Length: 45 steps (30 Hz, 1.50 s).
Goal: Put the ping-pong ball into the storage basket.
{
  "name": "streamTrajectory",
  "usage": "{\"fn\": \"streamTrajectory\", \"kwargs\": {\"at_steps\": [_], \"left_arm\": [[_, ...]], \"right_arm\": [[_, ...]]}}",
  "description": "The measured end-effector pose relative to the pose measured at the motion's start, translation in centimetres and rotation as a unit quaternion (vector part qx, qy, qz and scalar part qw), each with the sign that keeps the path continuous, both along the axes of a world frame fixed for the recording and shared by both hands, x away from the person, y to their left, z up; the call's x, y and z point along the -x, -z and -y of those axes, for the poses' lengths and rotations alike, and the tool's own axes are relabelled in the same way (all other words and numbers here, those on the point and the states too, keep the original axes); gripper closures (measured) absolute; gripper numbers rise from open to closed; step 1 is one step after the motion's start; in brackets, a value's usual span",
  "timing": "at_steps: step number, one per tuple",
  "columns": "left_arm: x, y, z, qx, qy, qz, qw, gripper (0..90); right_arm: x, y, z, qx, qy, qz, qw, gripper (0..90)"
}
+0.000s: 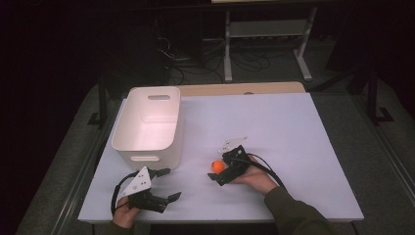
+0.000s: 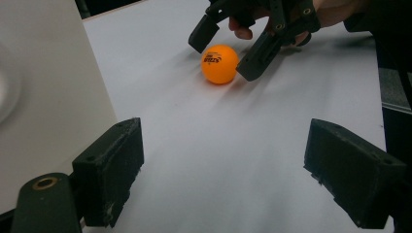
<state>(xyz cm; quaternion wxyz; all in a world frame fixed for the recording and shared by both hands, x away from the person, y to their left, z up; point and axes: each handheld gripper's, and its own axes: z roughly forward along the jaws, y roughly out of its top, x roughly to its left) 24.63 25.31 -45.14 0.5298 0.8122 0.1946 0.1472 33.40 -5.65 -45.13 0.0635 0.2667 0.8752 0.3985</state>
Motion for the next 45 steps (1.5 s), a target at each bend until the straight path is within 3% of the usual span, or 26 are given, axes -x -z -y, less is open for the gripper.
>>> {"fn": "streamTrajectory", "kwargs": {"at_steps": [20, 45], "left_arm": [[0.04, 0.0, 0.01, 0.0, 0.0, 0.001, 1.0, 14.1], [0.05, 0.01, 0.03, 0.0, 0.0, 0.002, 1.0, 14.1]], "right_arm": [[0.57, 0.71, -0.74, 0.029, -0.012, 0.009, 0.9995, 0.0], [0.68, 0.34, -0.31, 0.019, -0.007, 0.017, 0.9997, 18.7]]}}
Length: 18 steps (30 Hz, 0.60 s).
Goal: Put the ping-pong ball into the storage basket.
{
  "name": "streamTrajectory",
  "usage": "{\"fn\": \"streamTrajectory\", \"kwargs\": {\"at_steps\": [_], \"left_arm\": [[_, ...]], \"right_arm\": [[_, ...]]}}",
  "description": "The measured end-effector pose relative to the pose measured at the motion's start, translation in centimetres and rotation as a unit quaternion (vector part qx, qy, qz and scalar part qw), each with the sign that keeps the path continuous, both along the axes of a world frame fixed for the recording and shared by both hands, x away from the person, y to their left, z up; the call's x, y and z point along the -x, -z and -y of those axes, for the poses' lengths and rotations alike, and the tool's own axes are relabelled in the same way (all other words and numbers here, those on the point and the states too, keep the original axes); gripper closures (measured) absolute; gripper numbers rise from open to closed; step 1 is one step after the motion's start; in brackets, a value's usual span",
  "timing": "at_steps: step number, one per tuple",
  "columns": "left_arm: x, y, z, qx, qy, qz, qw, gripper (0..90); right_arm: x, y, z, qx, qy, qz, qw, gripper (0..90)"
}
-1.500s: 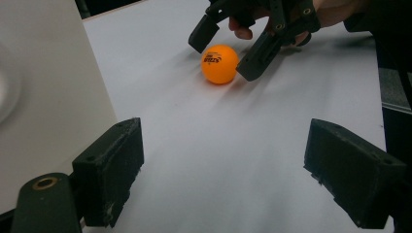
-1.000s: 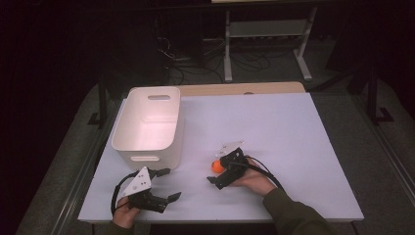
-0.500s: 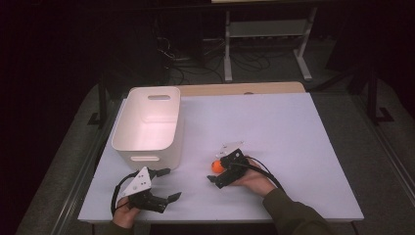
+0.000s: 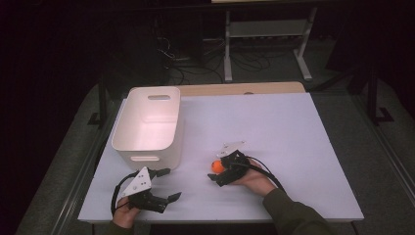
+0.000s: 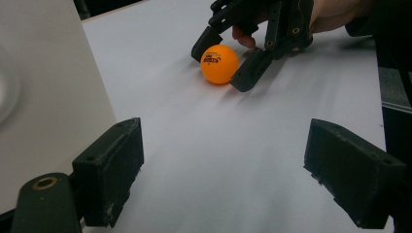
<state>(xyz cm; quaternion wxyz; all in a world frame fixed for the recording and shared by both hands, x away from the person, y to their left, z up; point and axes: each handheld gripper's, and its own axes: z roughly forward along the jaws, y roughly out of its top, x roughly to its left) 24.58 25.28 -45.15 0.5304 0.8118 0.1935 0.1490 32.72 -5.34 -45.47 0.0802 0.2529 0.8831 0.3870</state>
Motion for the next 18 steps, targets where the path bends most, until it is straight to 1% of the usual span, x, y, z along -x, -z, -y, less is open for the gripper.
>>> {"fn": "streamTrajectory", "kwargs": {"at_steps": [2, 5, 8, 18], "left_arm": [[0.0, 0.0, 0.0, 0.0, 0.0, 0.0, 1.0, 14.1], [0.01, 0.0, 0.0, 0.0, 0.0, 0.0, 1.0, 14.1], [0.0, 0.0, 0.0, 0.0, 0.0, 0.0, 1.0, 14.1], [0.01, 0.0, 0.0, -0.001, 0.0, 0.0, 1.0, 14.1]], "right_arm": [[0.01, 0.0, 0.05, -0.001, 0.0, -0.001, 1.0, 22.1], [0.03, -0.02, 0.08, -0.003, 0.001, -0.001, 1.0, 24.1], [0.02, -0.09, 0.17, -0.005, 0.001, -0.001, 1.0, 28.8], [-0.04, -0.16, 0.33, -0.007, 0.003, -0.003, 1.0, 37.2]]}}
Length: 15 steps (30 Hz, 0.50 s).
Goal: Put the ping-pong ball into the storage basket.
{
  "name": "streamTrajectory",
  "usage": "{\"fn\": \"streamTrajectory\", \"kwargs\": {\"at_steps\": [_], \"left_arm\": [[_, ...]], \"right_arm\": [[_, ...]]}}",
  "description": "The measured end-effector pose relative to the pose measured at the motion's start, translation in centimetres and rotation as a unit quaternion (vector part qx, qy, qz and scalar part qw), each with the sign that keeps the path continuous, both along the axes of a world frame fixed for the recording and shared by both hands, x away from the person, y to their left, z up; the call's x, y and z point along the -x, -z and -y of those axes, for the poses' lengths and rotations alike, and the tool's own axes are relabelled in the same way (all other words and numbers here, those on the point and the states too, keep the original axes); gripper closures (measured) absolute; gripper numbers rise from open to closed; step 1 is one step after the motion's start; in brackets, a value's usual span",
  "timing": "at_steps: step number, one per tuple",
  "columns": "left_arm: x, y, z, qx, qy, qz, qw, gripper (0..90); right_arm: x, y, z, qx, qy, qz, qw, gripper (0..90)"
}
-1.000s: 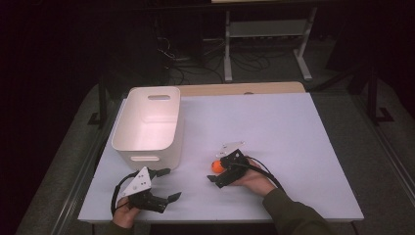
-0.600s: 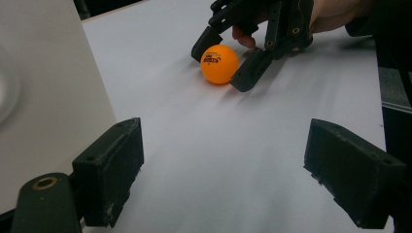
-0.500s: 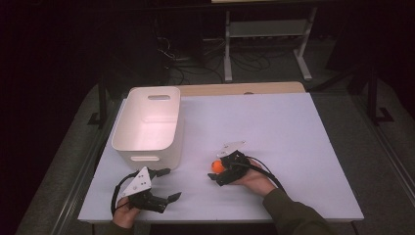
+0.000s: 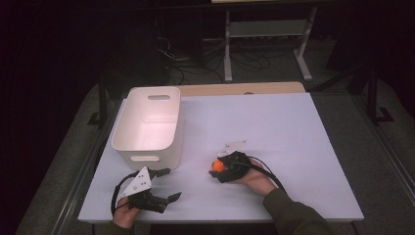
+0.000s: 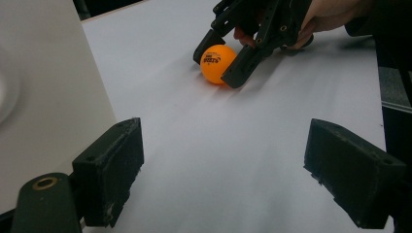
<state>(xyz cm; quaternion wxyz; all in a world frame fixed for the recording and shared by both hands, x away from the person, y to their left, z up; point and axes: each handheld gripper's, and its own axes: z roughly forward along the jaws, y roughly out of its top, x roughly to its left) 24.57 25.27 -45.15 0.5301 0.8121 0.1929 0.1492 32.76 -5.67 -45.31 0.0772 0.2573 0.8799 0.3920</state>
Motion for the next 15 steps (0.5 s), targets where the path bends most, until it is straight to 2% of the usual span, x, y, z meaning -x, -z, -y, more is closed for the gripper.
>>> {"fn": "streamTrajectory", "kwargs": {"at_steps": [15], "left_arm": [[0.0, 0.0, 0.0, 0.0, 0.0, 0.0, 1.0, 14.1]], "right_arm": [[-0.09, -0.09, 0.12, -0.002, -0.005, -0.004, 1.0, 46.9]]}}
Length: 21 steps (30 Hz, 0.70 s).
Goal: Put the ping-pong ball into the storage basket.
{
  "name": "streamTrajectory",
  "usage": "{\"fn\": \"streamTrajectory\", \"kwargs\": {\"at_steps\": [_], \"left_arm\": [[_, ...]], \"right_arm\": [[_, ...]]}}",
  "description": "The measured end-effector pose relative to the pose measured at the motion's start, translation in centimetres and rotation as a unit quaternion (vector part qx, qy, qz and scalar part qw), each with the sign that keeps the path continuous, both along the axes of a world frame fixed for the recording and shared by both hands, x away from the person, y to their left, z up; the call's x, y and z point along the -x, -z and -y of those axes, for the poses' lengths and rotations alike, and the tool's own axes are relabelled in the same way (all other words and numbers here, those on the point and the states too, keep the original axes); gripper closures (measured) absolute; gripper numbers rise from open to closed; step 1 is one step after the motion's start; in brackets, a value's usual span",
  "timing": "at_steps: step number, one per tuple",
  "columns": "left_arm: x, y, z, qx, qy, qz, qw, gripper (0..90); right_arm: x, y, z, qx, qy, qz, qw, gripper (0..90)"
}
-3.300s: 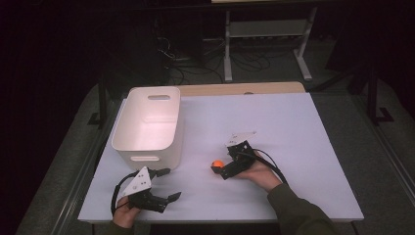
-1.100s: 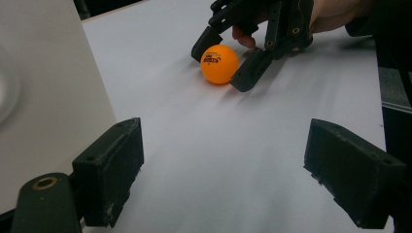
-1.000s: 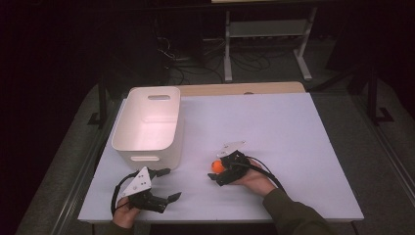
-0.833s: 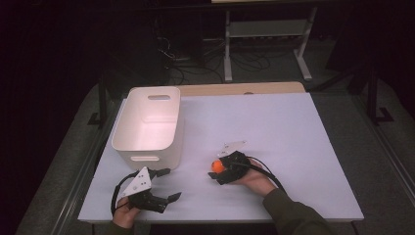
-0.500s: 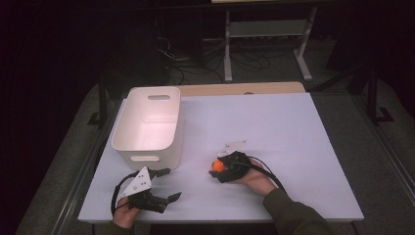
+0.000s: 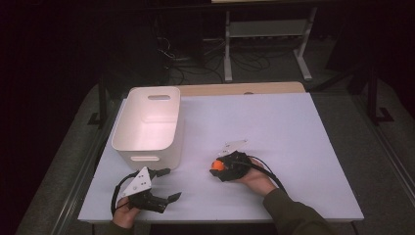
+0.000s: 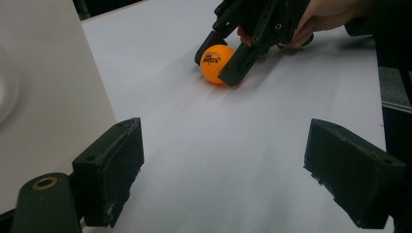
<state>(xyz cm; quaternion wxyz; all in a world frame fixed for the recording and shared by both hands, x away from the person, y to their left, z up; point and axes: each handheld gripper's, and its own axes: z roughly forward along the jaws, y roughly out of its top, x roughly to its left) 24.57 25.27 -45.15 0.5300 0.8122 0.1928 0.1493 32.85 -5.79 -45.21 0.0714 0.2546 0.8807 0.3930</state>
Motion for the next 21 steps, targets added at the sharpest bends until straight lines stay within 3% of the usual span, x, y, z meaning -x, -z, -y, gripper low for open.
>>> {"fn": "streamTrajectory", "kwargs": {"at_steps": [21], "left_arm": [[0.0, 0.0, 0.01, -0.001, 0.0, 0.0, 1.0, 14.1]], "right_arm": [[-0.06, -0.2, 0.18, -0.005, 0.001, -0.004, 1.0, 49.2]]}}
